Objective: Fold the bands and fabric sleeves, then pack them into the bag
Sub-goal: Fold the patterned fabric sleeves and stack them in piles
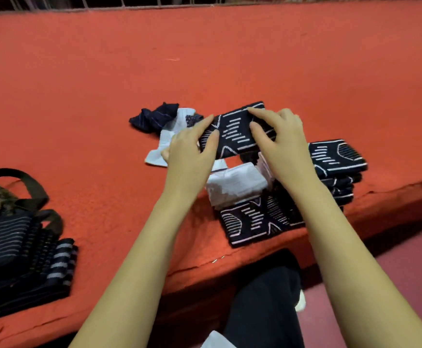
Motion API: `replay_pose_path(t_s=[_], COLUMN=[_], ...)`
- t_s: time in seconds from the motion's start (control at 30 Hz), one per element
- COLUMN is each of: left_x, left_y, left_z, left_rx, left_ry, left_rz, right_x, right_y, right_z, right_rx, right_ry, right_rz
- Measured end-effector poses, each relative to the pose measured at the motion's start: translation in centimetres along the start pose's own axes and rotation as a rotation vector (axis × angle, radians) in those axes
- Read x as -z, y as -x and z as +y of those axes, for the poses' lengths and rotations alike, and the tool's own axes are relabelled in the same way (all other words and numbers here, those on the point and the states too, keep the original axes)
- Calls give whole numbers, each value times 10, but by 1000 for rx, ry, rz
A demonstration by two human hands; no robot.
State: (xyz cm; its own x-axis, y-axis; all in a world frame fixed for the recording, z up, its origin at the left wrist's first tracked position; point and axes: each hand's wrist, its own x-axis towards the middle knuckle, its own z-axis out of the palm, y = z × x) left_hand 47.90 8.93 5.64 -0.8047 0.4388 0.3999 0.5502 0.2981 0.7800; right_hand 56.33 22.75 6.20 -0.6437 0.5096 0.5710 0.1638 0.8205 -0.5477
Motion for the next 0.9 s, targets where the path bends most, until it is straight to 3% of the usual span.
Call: replay_pose_path(t_s=[0.13,0.33,0.6,0.73,0.9], left_x=[-44,-95,-122,-124,-125], left_y=[-4,5,16,22,25], left_z=[35,67,64,53,43], left_rx=[-46,-68,-45,-77,-58], left_ry=[121,119,26,-61,37], left_rz=[-131,-253,-233,-141,-240], right_x=[44,80,86,82,78], right_y=[2,22,31,34,35], right_z=[46,101,123,123,124], right_rx=[-93,-204,-250,-285,-326], right_ry=[5,-11,-68,-143,-172], right_rz=[70,106,83,88,70])
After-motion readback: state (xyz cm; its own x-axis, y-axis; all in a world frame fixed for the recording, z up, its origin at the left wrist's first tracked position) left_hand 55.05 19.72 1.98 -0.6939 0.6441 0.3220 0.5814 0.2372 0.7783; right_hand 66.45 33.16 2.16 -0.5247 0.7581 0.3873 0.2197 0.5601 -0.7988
